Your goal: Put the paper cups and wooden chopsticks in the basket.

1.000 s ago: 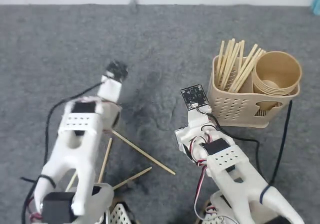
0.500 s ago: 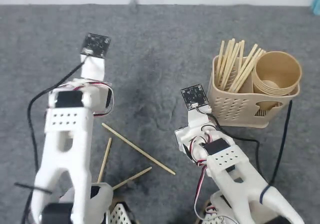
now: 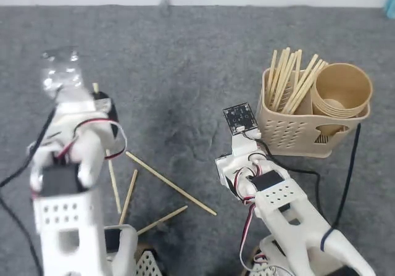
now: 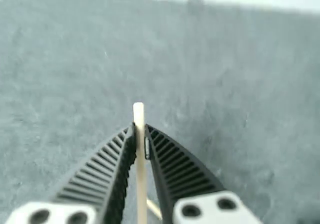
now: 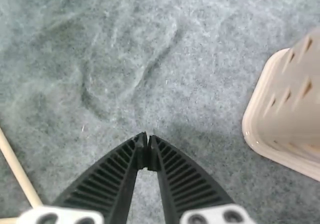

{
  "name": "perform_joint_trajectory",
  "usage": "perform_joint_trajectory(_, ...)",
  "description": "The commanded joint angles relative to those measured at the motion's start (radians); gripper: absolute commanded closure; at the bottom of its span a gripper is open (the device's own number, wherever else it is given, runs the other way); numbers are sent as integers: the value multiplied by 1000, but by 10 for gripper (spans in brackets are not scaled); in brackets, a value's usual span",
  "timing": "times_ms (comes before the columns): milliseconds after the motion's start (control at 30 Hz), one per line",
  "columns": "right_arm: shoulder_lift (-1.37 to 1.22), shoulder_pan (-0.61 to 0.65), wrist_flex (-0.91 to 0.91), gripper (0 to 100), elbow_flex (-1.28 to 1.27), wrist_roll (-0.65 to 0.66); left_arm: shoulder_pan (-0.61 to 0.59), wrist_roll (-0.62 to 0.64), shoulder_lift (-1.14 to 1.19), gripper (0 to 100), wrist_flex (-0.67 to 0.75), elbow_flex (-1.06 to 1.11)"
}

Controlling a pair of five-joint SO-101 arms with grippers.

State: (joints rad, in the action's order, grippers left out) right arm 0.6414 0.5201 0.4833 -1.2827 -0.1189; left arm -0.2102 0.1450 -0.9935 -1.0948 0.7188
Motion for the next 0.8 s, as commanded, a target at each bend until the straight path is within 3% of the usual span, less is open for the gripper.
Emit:
perform_joint_trajectory(0,-30,1,-19,991,63,15,-9,72,-133,988,0,-5)
perform_joint_trajectory(233,-45,2,-19,991,68,14,-8,144,-308,988,69,-71)
perform_joint_trajectory(467,-47,2,-24,991,68,14,9,180,-365,988,368,-67)
perform_joint_trajectory(600,-47,2,-27,991,68,14,127,199,-365,988,565,-67)
perform_joint_trajectory(767,-47,2,-27,991,68,14,376,195,-362,988,763,-67)
